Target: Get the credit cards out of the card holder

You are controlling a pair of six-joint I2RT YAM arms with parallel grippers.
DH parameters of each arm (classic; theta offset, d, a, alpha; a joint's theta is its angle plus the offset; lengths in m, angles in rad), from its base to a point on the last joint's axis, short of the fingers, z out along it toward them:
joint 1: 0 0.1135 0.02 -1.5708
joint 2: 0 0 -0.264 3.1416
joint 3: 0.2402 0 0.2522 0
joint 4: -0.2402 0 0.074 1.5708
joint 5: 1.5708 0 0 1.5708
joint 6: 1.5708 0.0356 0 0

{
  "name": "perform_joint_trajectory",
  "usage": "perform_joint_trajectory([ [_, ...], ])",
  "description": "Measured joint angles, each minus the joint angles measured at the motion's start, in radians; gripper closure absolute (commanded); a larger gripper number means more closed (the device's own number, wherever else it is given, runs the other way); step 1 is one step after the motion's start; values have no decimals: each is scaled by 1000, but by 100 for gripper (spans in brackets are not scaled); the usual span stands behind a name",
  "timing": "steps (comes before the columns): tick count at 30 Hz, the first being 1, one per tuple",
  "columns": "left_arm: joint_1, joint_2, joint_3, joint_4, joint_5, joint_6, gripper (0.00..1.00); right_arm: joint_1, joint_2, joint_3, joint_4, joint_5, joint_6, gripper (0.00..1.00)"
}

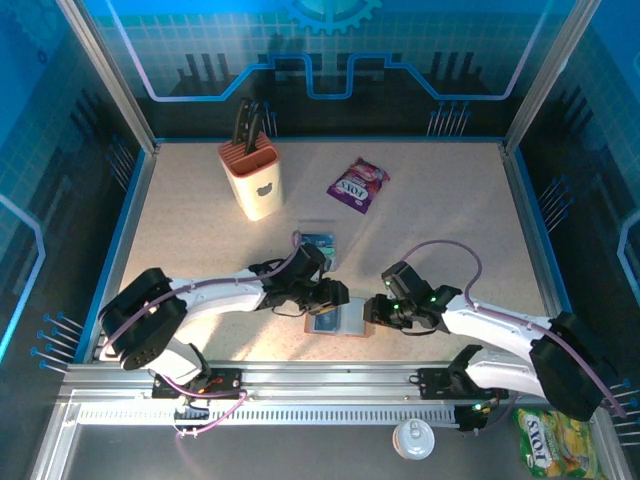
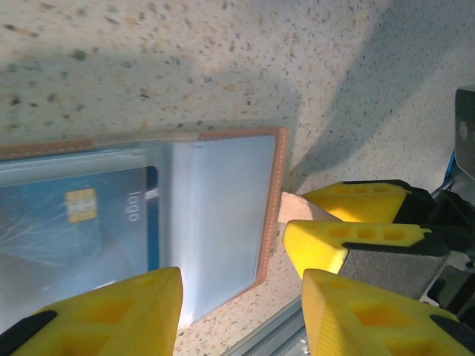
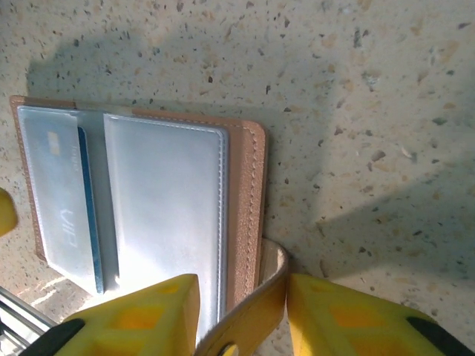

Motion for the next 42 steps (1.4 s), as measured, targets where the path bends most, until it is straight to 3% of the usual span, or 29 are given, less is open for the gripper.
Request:
perform_joint_trajectory([
  [21,76,-220,-193,-30,-54,-4,57,-10,138,27,85,-53,-16,75],
  [28,111,-308,-270,-34,-71,-10,63,-14,165,53,70,-69,-25,76],
  [42,130,-303,-295,-26,-67,-11,70,-12,191,62,156,-114,-42,79],
])
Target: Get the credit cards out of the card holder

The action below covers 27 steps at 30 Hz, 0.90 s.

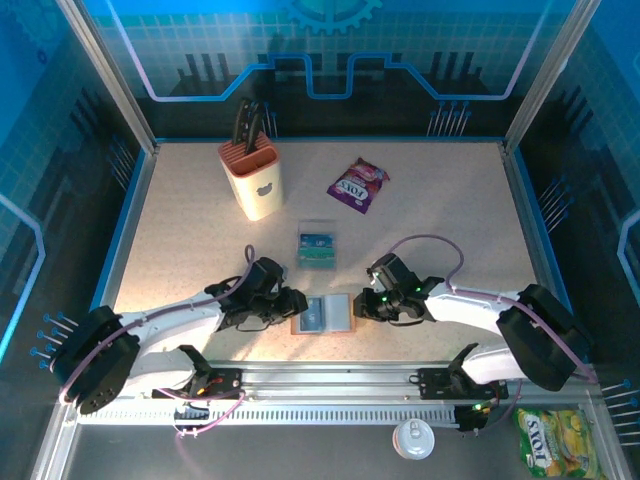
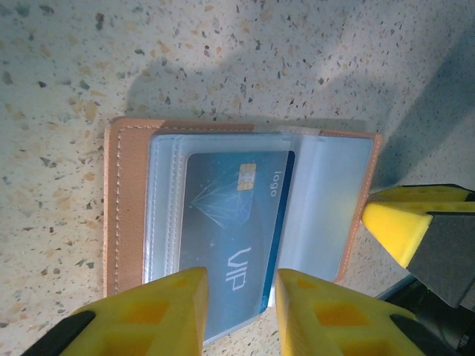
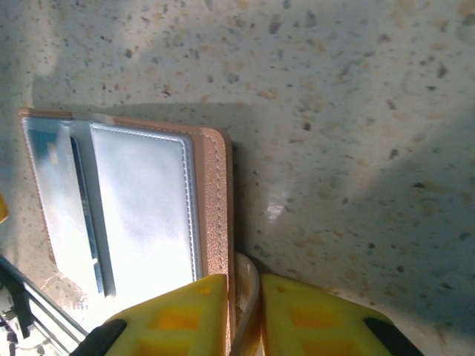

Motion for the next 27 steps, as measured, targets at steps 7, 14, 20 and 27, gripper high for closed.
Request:
perform_joint_trajectory([
  [7,1,30,0,11,2,0,72,0,-15,10,-39,11,-11,66],
  [14,1,76,0,53,17,-1,77,0,-104,72,-170,61,-36,64],
  [20,1,89,0,64,22,-1,81,12,-150,145,-233,82,-46,64],
  [27,1,72,-1,53,18,0,89,85,-94,228,-235,80,-45,65],
])
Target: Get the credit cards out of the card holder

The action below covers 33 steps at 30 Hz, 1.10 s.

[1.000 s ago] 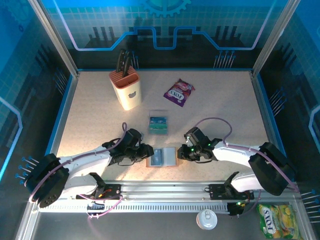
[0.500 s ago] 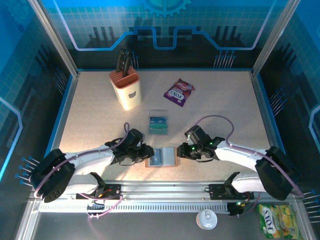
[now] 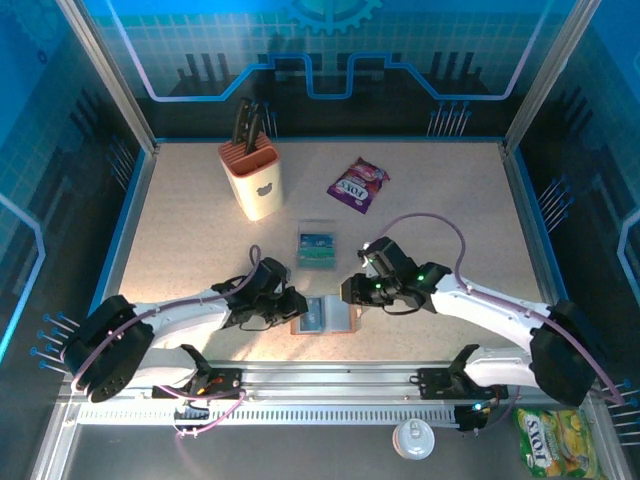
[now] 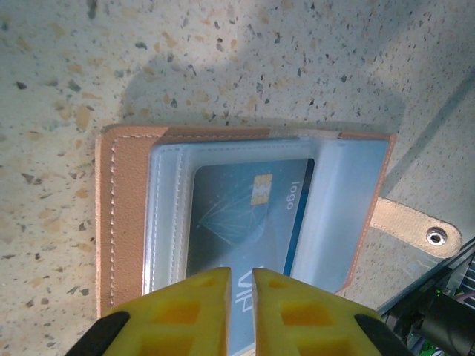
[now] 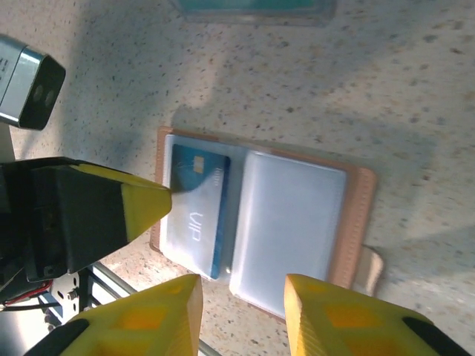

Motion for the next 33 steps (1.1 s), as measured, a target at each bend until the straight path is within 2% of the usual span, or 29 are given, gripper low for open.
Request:
perform_joint_trajectory([
  [11,0,-6,-32,-4,-10,-2,93,106,214,60,109,-37,42,67],
  [23,0,-29,-71,43,-10,-18,93,127,345,63,230,-104,99,68],
  [33,0,-39,-86,64,-10,-27,93,134,407,96,251,-111,109,68],
])
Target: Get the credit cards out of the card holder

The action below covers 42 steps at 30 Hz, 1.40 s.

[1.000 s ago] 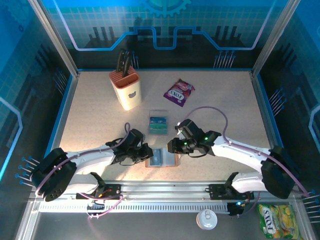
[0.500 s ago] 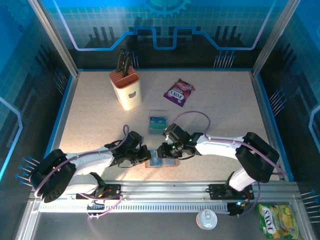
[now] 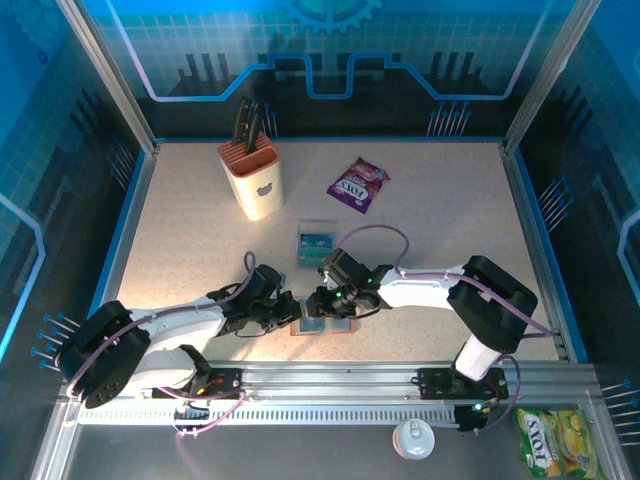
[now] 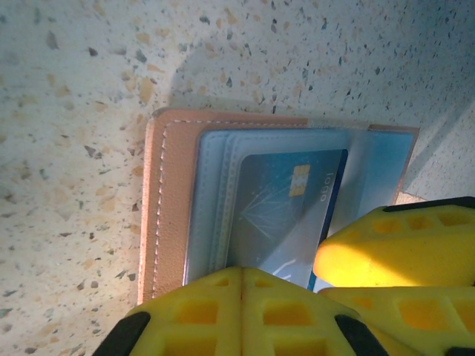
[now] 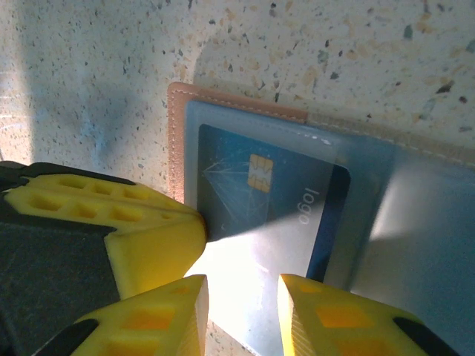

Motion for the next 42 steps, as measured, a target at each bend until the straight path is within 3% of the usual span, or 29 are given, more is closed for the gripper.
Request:
perform_joint_trajectory([
  [42,0,-35,-17,-35,-16,0,89,11,-16,11,-105,90,-35,68],
])
